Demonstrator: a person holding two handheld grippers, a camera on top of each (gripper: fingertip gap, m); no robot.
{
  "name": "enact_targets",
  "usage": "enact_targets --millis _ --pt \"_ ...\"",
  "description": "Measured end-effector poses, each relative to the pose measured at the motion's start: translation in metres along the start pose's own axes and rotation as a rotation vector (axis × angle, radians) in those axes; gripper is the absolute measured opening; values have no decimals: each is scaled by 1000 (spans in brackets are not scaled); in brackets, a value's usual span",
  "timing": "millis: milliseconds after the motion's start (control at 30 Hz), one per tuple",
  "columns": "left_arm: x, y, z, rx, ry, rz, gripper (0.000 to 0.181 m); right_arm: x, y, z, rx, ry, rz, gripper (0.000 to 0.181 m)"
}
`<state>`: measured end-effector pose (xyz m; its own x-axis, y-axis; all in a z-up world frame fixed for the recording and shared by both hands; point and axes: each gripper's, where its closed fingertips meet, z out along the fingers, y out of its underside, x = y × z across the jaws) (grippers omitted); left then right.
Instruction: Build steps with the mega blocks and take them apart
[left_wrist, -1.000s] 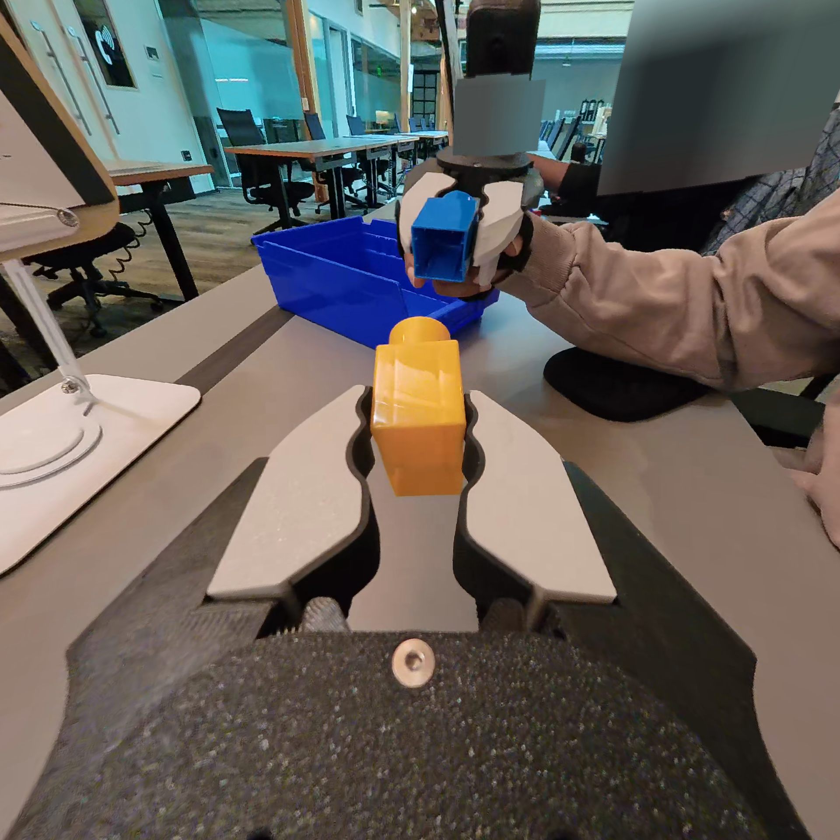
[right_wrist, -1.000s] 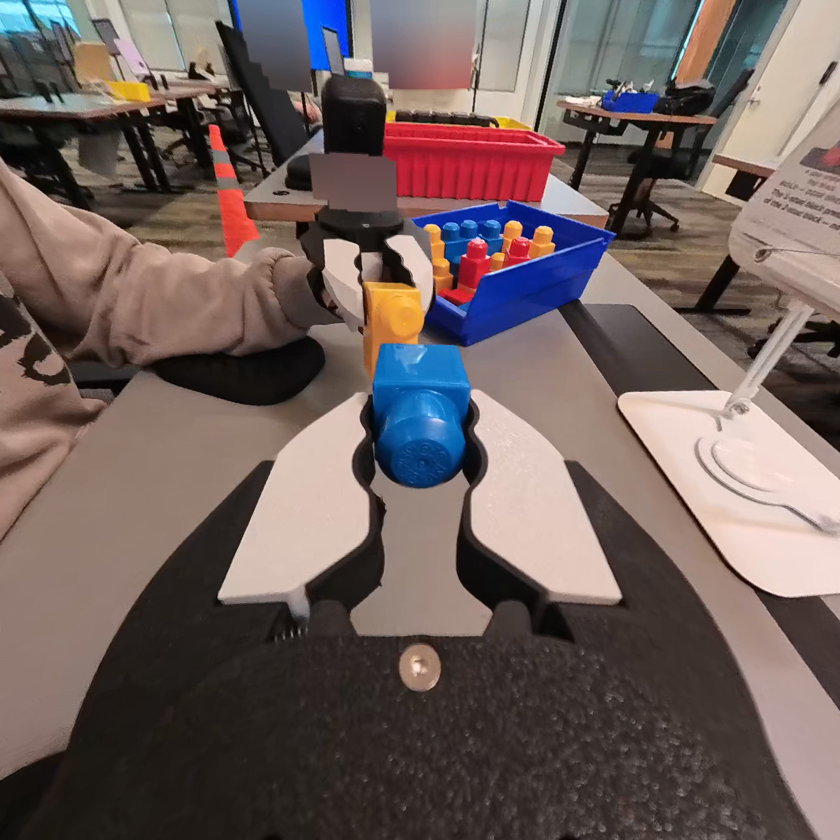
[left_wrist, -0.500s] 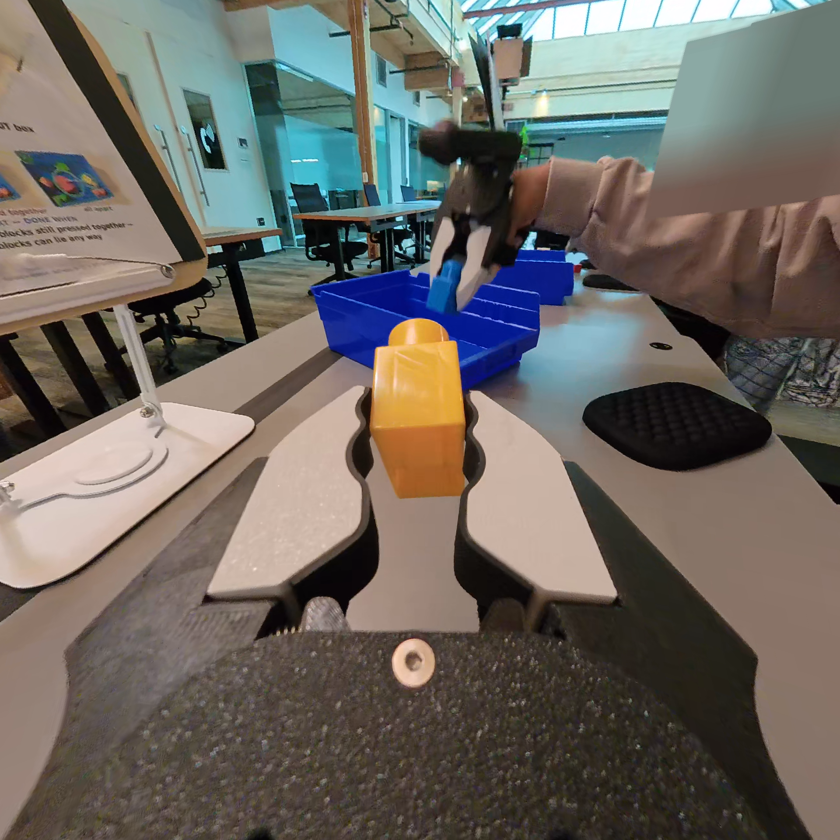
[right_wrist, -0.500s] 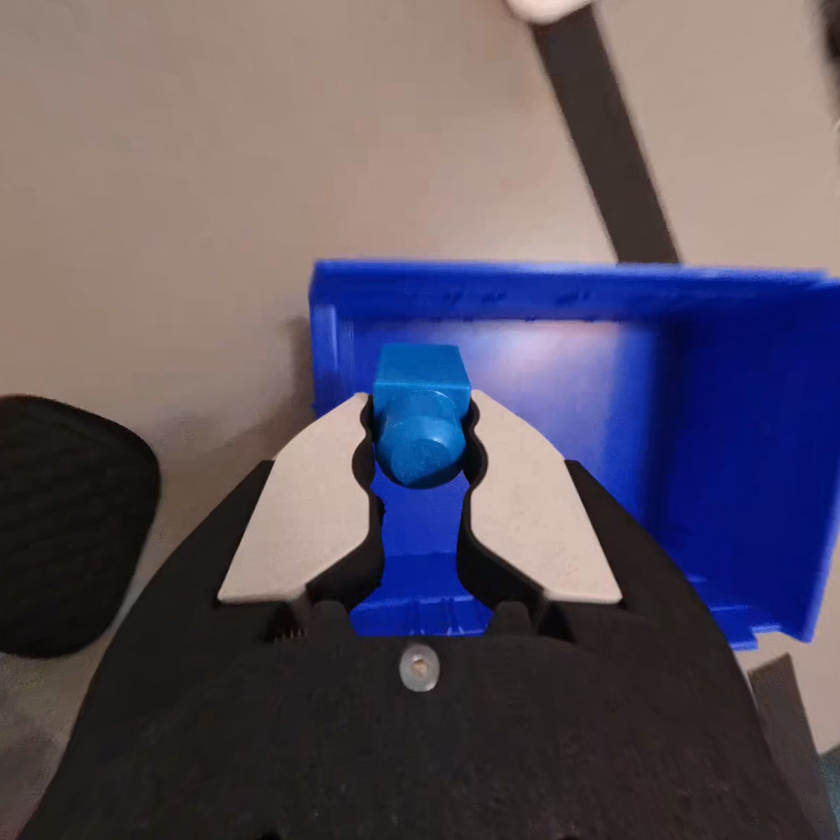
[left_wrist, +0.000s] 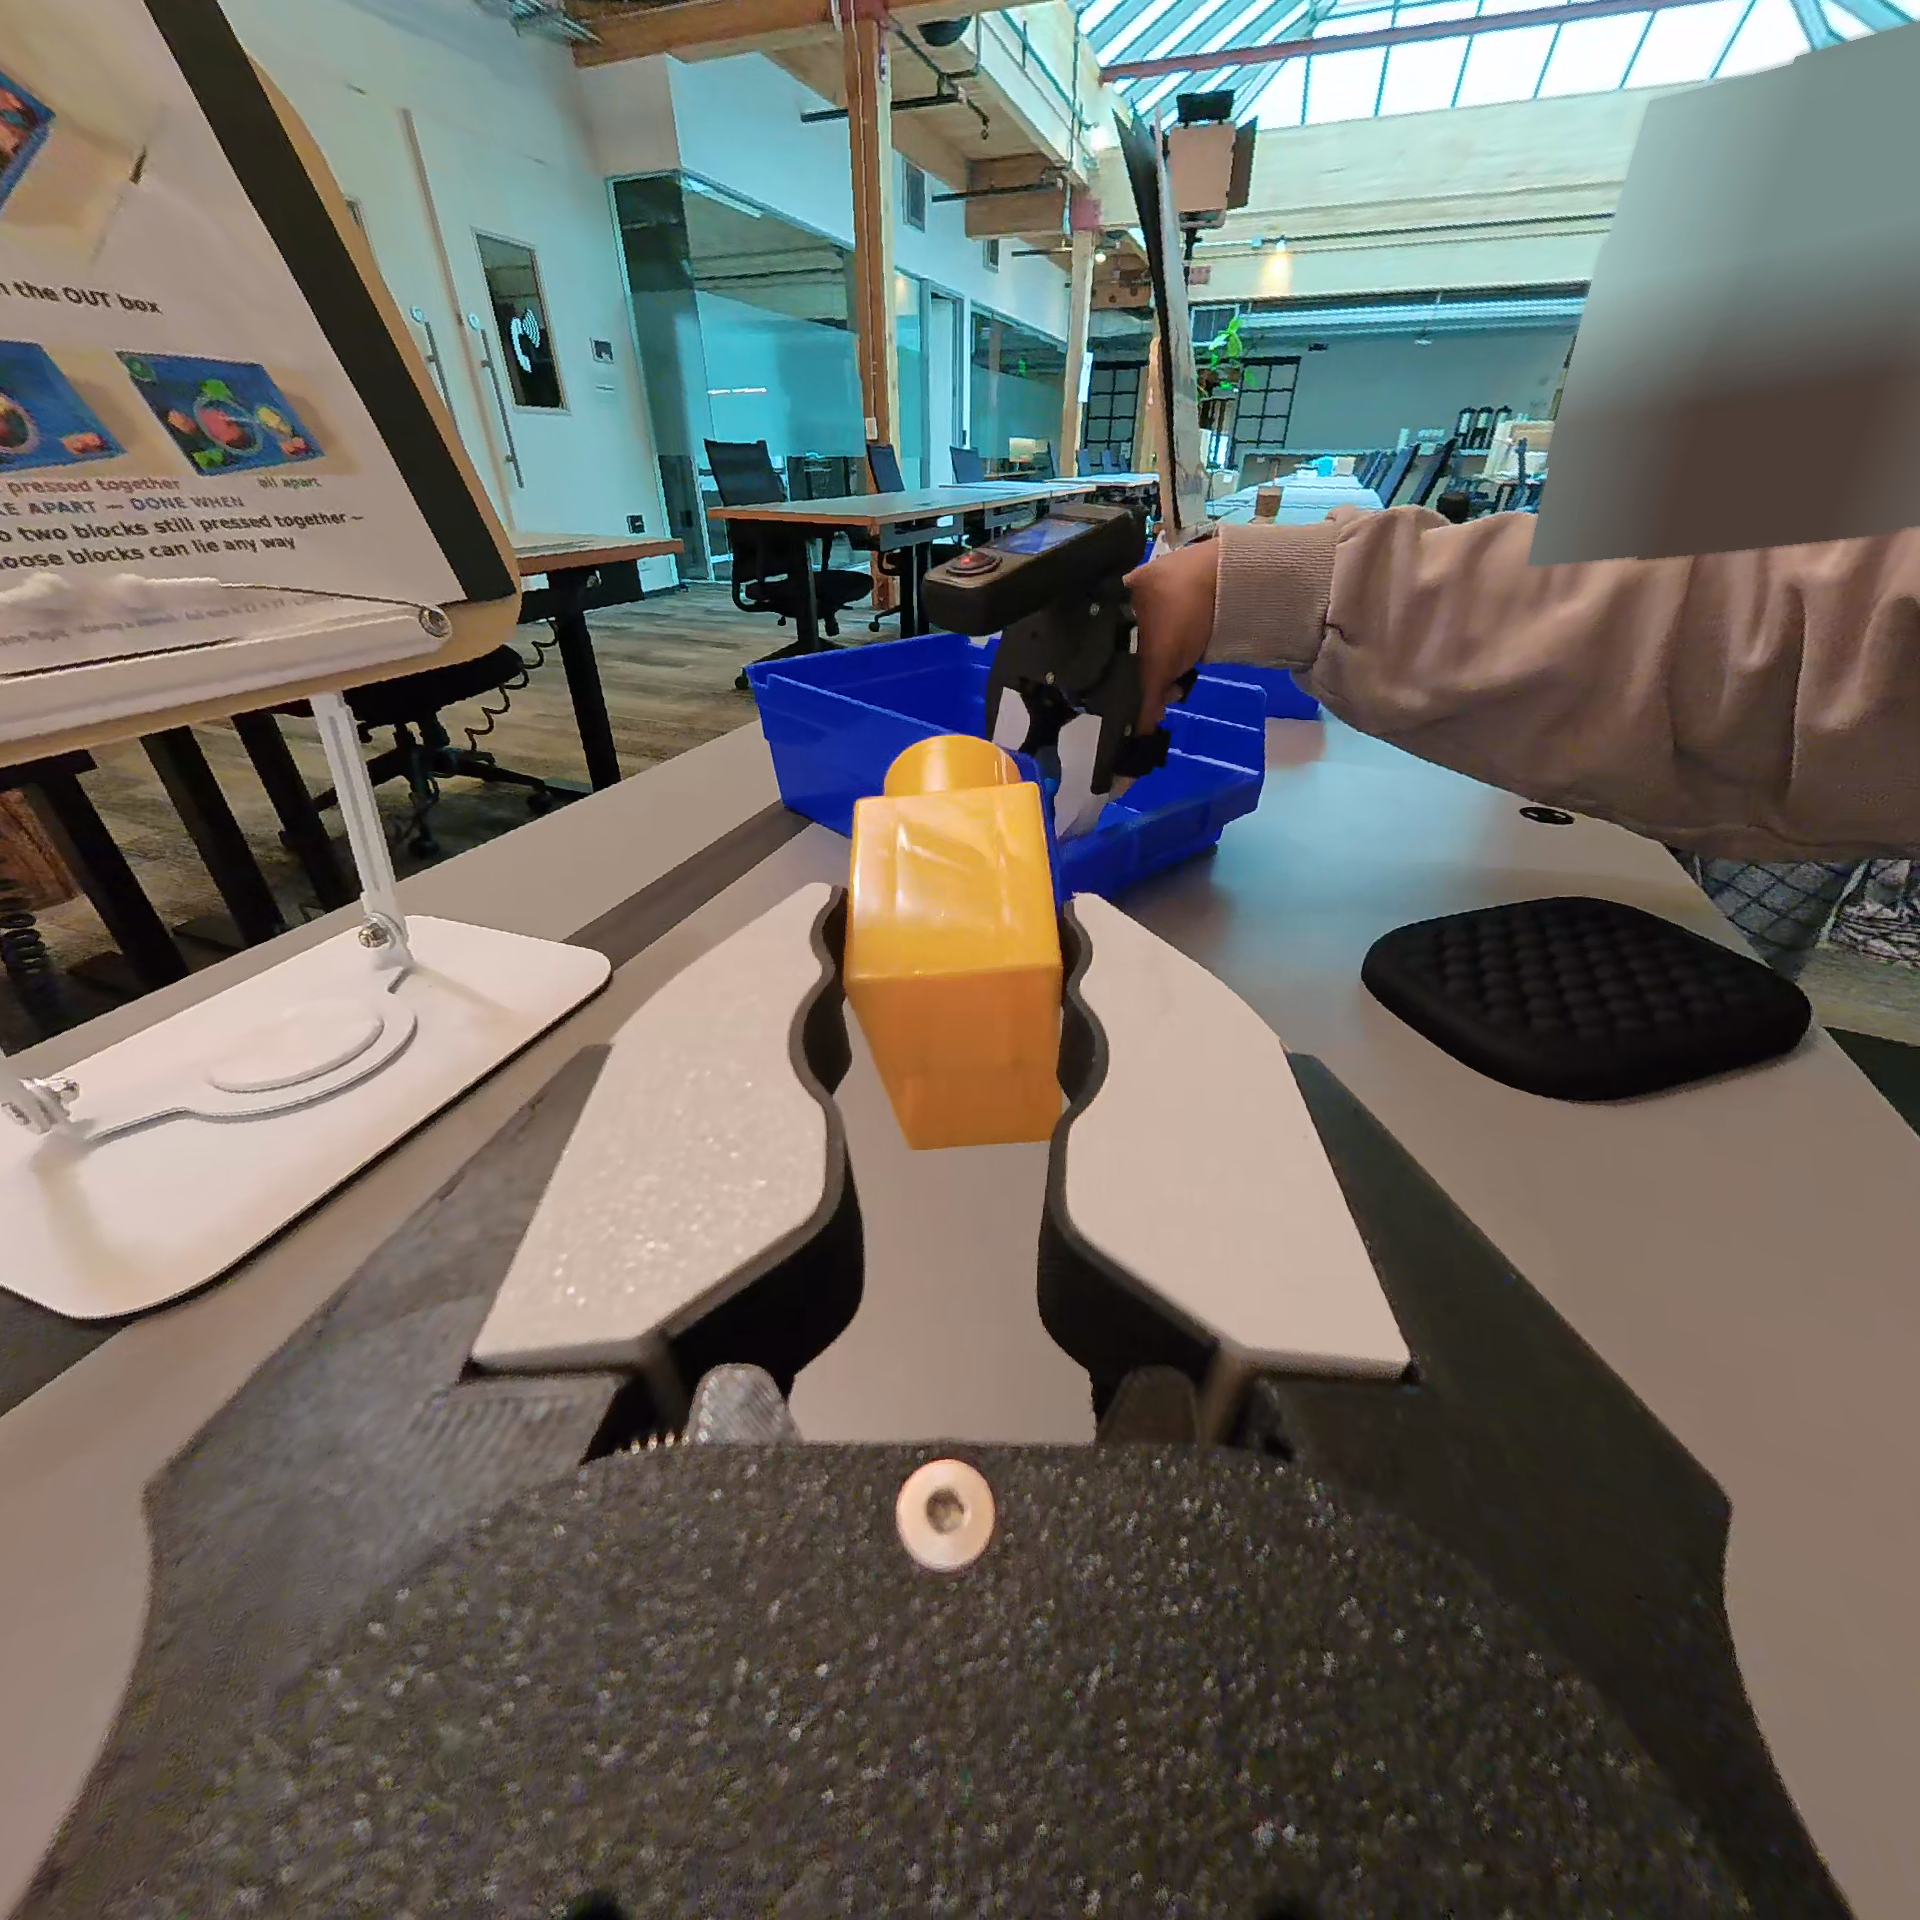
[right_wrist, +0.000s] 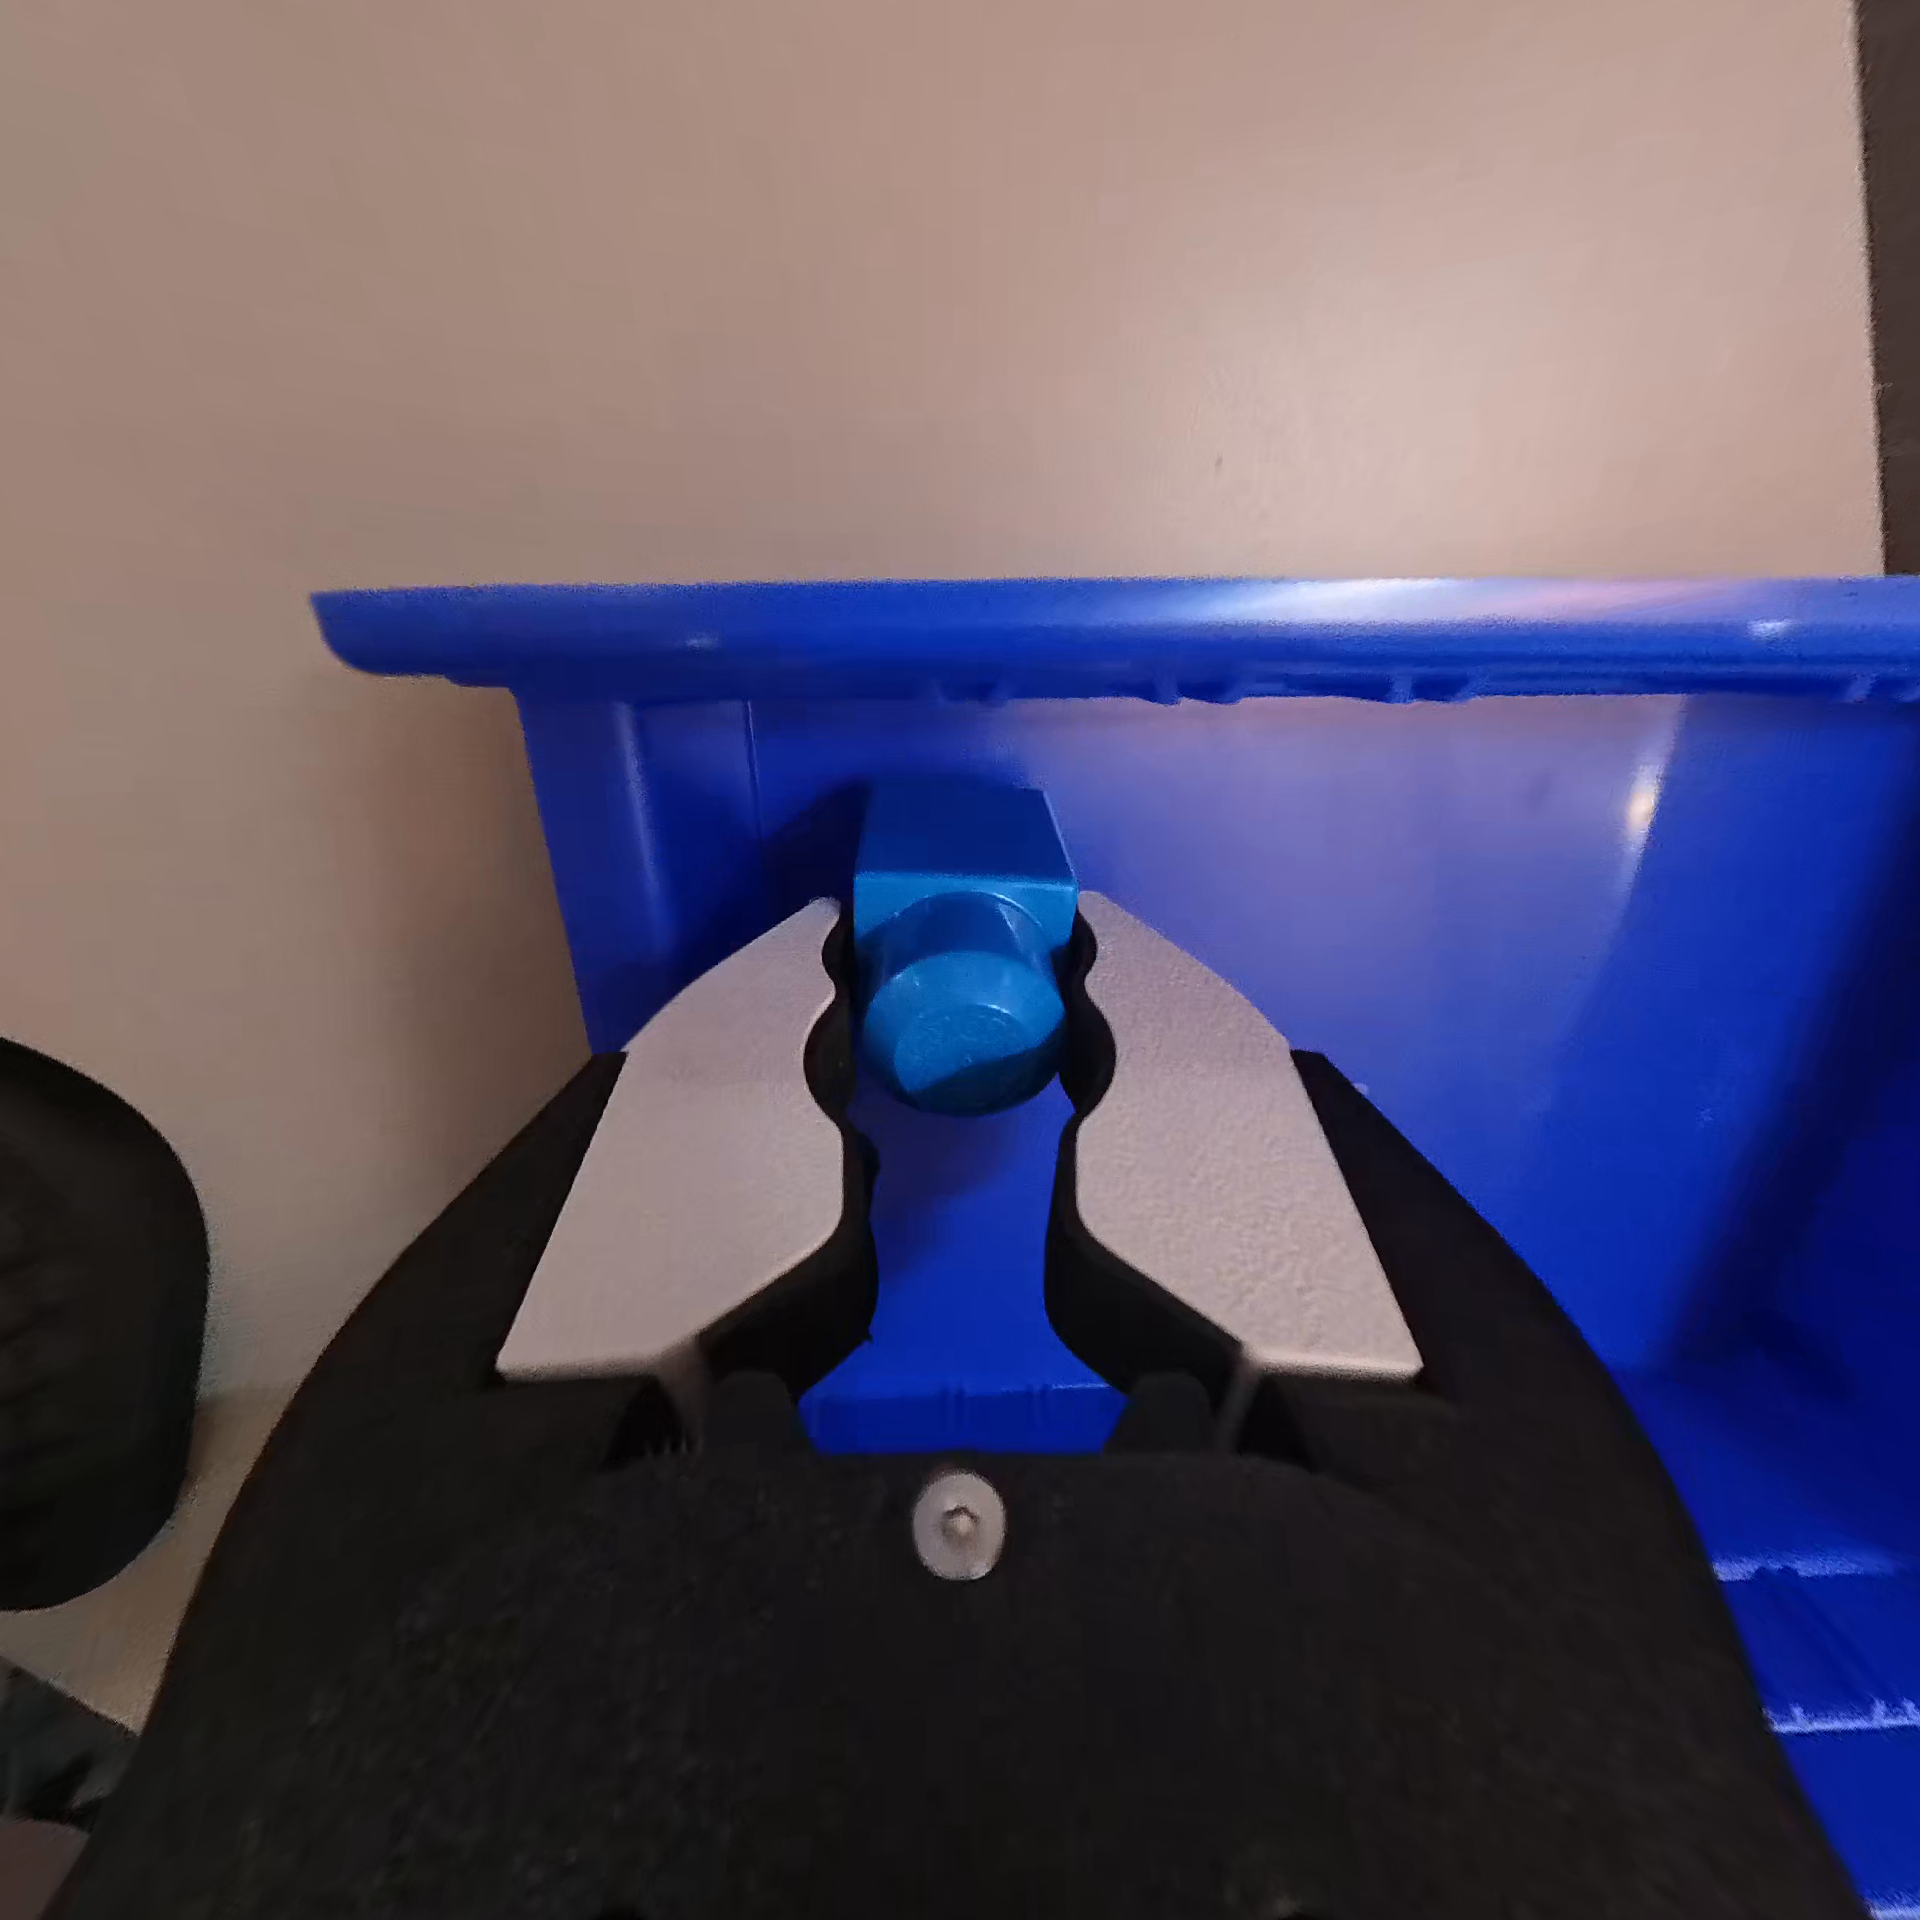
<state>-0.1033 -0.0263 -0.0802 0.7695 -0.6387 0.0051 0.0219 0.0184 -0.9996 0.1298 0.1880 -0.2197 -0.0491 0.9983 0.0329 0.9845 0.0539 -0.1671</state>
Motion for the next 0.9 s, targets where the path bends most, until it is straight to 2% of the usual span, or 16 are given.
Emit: enact_targets --millis 100,267,367,433,567,733,800,900 --pt "1 1 1 -4 3 1 38 0 3 4 -17 7 -10 37" --pt "2 3 2 -8 8 -2 37 -1 -3 5 41 6 0 45" --pt "4 0 2 6 16 -7 37 1 -7 -6 98 19 14 50" --pt "6 -4 2 25 22 -6 37 1 -15 -24 176 38 21 51" --pt "14 -16 2 89 65 -37 37 -18 -52 -79 456 69 -9 50" --pt "27 -26 7 167 121 -80 37 -102 -121 -141 941 -71 -150 50" --pt "34 -30 11 205 141 -95 37 -136 -142 -154 1119 -150 -161 50" --pt "47 -38 16 270 179 -128 37 -172 -166 -152 1277 -246 -112 50"
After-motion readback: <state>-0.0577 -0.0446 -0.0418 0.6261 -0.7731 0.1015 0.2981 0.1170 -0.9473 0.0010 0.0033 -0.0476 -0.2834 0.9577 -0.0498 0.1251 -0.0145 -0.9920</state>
